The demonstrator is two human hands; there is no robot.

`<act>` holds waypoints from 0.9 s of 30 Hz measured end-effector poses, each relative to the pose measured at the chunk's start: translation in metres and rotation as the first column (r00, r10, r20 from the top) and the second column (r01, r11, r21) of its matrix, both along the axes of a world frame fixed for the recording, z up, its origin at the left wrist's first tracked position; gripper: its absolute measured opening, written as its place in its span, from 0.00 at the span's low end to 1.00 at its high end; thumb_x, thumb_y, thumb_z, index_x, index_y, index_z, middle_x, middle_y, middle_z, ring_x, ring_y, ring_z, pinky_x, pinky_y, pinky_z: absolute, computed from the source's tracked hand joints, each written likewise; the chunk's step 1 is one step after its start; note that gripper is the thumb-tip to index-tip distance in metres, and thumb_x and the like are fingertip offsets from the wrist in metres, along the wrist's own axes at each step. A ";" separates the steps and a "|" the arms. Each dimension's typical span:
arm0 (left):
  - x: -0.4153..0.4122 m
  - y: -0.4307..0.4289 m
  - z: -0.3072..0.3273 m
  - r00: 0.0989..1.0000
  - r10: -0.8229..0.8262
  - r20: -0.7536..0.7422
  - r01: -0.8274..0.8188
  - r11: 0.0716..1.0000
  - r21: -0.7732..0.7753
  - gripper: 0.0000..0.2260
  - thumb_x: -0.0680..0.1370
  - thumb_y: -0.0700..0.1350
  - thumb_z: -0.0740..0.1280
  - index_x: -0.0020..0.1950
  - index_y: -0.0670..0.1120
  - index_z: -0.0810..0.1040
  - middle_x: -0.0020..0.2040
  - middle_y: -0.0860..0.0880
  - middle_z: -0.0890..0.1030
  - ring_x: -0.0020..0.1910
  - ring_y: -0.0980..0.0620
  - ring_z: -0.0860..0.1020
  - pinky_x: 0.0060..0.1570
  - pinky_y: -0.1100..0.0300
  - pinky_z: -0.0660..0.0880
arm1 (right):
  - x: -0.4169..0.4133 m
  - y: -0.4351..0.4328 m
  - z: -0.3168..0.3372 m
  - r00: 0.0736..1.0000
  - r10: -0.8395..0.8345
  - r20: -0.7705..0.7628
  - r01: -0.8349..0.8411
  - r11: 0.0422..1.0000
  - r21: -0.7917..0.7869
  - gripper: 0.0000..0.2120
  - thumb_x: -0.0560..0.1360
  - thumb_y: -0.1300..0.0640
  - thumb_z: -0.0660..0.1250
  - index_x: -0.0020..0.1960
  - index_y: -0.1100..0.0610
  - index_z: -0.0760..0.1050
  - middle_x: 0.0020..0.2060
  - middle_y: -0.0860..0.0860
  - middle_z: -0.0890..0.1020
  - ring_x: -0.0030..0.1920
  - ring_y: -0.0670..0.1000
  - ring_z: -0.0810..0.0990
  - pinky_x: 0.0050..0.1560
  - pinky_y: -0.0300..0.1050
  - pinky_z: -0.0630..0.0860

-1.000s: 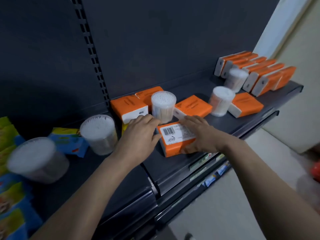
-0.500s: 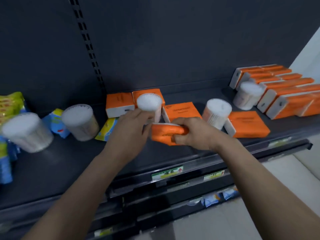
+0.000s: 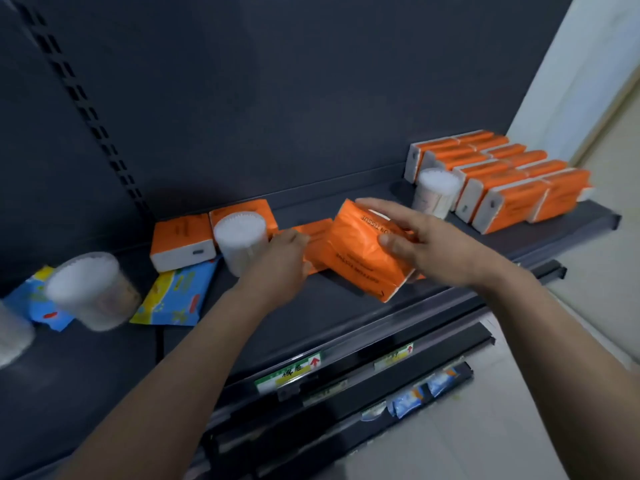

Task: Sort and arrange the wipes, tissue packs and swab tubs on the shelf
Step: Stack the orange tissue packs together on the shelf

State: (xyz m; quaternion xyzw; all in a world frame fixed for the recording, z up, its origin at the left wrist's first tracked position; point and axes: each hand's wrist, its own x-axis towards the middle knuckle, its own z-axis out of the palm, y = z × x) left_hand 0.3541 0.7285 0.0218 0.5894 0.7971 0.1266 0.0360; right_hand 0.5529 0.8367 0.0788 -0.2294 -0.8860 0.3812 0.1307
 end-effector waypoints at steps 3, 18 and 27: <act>-0.013 0.028 -0.011 1.000 -0.007 -0.022 0.005 0.996 -0.092 0.14 0.77 0.39 0.59 0.63 0.41 0.69 0.63 0.43 0.70 0.62 0.43 0.70 0.61 0.51 0.68 | 0.016 0.005 0.007 0.997 -0.062 0.041 0.064 0.997 -0.036 0.22 0.81 0.56 0.58 0.66 0.31 0.65 0.63 0.45 0.73 0.55 0.56 0.79 0.50 0.52 0.80; -0.018 0.071 0.010 0.986 0.105 -0.129 -0.142 0.934 -0.328 0.29 0.69 0.53 0.71 0.64 0.43 0.66 0.63 0.42 0.65 0.64 0.42 0.63 0.60 0.51 0.64 | 0.036 0.031 -0.004 0.967 -0.170 0.189 0.208 0.956 -0.207 0.27 0.67 0.54 0.75 0.63 0.43 0.70 0.54 0.46 0.75 0.49 0.48 0.78 0.43 0.40 0.78; 0.012 0.033 0.045 0.962 0.274 -0.016 -0.270 0.934 -0.235 0.26 0.70 0.45 0.73 0.62 0.44 0.64 0.52 0.44 0.75 0.49 0.45 0.74 0.44 0.54 0.71 | 0.045 0.073 0.002 0.990 -0.013 0.139 0.033 0.989 -0.144 0.19 0.69 0.56 0.74 0.58 0.48 0.74 0.49 0.47 0.80 0.48 0.46 0.81 0.51 0.44 0.79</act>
